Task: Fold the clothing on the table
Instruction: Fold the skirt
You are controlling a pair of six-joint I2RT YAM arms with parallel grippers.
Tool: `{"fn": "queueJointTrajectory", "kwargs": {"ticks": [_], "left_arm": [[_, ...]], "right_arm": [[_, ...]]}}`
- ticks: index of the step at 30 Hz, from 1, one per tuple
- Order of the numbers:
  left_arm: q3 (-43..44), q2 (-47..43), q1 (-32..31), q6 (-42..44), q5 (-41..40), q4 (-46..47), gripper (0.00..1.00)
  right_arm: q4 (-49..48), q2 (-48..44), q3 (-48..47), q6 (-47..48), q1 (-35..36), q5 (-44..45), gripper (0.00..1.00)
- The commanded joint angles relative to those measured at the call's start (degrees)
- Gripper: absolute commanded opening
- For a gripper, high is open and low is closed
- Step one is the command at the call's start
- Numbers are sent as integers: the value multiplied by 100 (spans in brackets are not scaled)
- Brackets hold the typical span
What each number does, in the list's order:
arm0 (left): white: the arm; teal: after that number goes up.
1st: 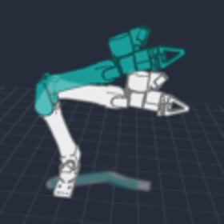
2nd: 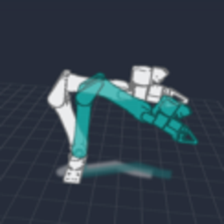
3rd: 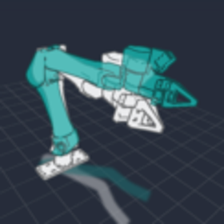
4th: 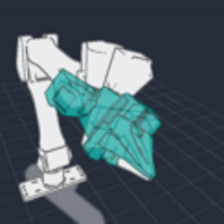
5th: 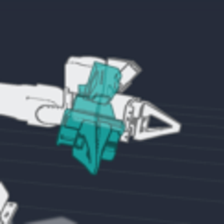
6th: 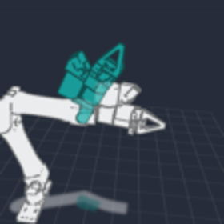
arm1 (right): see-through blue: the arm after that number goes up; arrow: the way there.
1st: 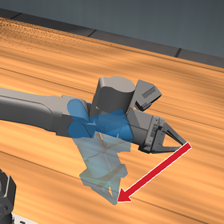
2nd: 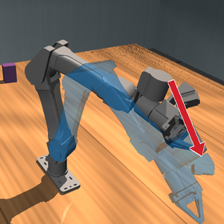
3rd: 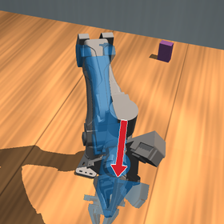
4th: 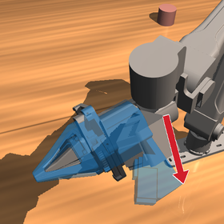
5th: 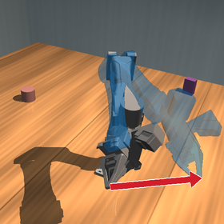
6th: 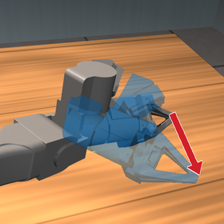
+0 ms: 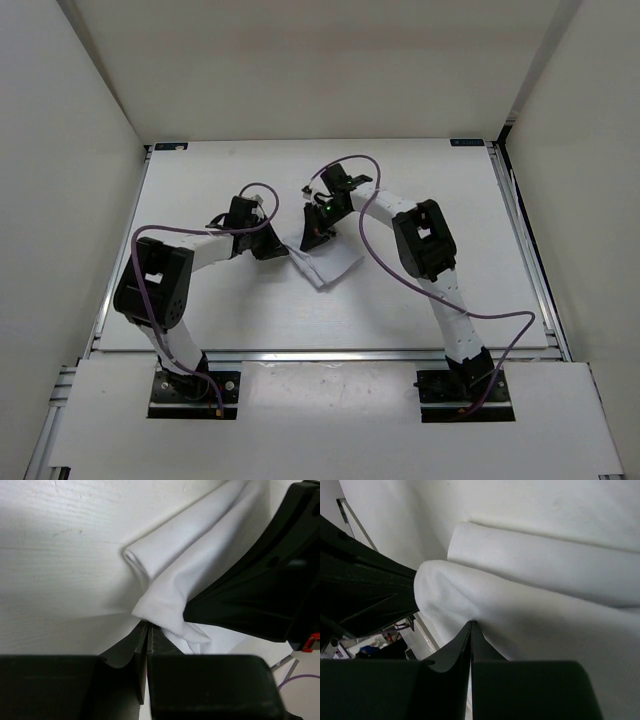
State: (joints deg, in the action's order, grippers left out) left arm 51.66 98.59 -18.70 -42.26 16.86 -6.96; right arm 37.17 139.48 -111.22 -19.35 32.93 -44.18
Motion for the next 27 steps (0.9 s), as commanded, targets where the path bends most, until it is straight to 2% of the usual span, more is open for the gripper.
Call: {"fn": "queueJointTrajectory", "kwargs": {"ticks": [1, 7, 13, 15, 16, 17, 18, 19, 20, 22, 23, 24, 27], "left_arm": [[-112, -489, 7, 7, -17, -60, 14], [-86, -744, 41, -133, 45, 28, 14], [-261, -1201, 287, -55, -139, -77, 14], [-96, -1342, 401, 321, -314, -462, 16], [-8, -1420, 463, 646, -498, -882, 18], [202, -1525, 472, 805, -622, -1121, 20], [352, -1692, 542, 1164, -779, -1567, 26], [458, -1772, 604, 1515, -851, -1928, 36], [511, -2008, 596, 1649, -930, -2097, 41], [433, -2386, 526, 2001, -1429, -2659, 59], [372, -2571, 499, 2072, -1623, -2879, 65], [258, -2729, 534, 2099, -1590, -2977, 68], [-199, -3046, 665, 2161, -1037, -3171, 76]], "right_arm": [[168, -105, -268, 177, -40, -82, 2], [475, -1035, -50, 335, -269, 156, 3], [1002, -1729, 943, 731, -155, 348, 2], [951, -2132, 1591, 758, -111, 786, 2], [898, -2510, 1760, 749, -207, 910, 5], [706, -2722, 2188, 653, -277, 1112, 18], [513, -3220, 2636, 574, -435, 1357, 26], [389, -3782, 2858, 547, -645, 1473, 31], [83, -4066, 3347, 416, -752, 1657, 36], [-393, -5198, 4262, 249, -1225, 1800, 49], [-586, -5594, 4484, 222, -1454, 1747, 59], [-570, -5833, 4686, 187, -1578, 1729, 63], [-482, -6116, 5030, 248, -1930, 1703, 65]]}}
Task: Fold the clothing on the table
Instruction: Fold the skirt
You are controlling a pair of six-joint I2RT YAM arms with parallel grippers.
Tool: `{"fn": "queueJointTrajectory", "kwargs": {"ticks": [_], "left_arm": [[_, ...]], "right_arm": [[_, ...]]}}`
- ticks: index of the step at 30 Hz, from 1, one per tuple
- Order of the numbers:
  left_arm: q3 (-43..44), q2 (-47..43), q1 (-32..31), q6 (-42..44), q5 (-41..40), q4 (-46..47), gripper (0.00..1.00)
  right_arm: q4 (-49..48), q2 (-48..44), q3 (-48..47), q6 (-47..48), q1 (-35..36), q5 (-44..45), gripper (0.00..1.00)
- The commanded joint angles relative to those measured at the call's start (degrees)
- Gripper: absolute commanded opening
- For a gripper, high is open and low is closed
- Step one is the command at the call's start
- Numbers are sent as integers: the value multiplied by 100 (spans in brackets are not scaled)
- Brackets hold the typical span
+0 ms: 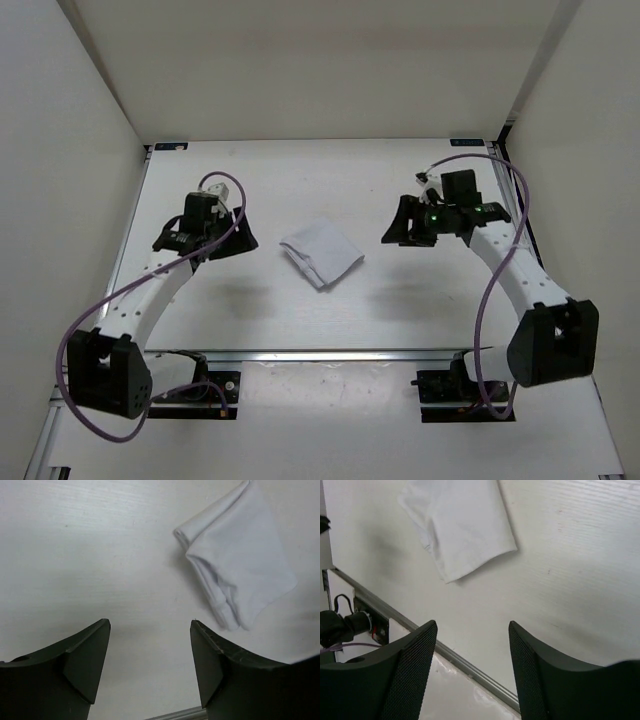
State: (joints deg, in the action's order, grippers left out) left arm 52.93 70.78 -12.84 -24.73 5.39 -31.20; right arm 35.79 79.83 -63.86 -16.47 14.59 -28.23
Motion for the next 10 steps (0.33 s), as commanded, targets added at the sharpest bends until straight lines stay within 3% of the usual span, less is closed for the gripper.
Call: {"fn": "queueJointTrajectory", "kwargs": {"ticks": [1, 4, 10], "left_arm": [[-510, -423, 97, 408, 181, -791, 76], [-888, -915, 1, 311, 67, -818, 78], [-1407, -1321, 485, 487, 525, -993, 72]], "right_arm": [[-397, -248, 512, -67, -218, 63, 65], [-608, -538, 952, -268, -553, -323, 66], [-837, -908, 1385, -488, -642, -306, 67]]}}
